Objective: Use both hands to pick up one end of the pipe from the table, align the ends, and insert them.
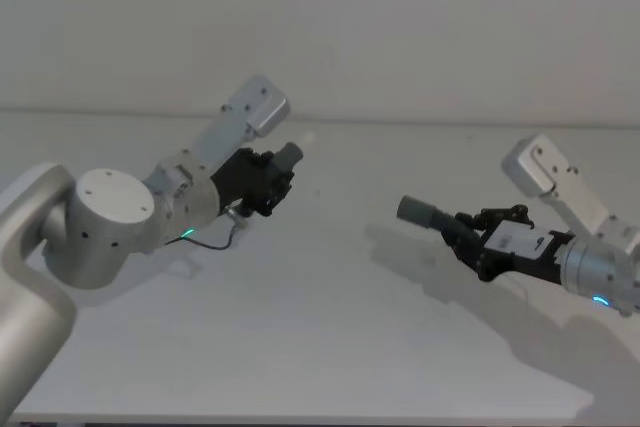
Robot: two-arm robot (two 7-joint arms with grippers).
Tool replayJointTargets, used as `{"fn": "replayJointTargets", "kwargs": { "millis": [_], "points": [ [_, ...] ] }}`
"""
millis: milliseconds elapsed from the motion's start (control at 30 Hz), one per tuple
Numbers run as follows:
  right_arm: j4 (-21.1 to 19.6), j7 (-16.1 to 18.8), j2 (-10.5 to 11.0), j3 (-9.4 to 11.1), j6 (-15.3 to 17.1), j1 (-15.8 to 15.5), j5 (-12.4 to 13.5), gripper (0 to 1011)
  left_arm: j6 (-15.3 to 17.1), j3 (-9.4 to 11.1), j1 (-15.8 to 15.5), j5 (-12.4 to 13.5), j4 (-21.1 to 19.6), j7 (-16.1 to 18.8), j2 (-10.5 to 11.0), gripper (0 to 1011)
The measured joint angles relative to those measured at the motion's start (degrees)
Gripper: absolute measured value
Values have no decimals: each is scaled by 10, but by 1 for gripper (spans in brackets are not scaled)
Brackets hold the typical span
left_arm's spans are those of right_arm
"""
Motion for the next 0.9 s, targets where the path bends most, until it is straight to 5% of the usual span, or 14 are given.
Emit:
{"fn": "replayJointTargets", "kwargs": {
  "millis": [467,900],
  "points": [
    [-8,76,60,-27,-73,-1,-3,289,-33,23,-13,2,9,-91,38,366],
    [-17,112,82,-28,-94,-5,28,289,-85,41,-27,-12,10,-180,69,366]
  ]
}}
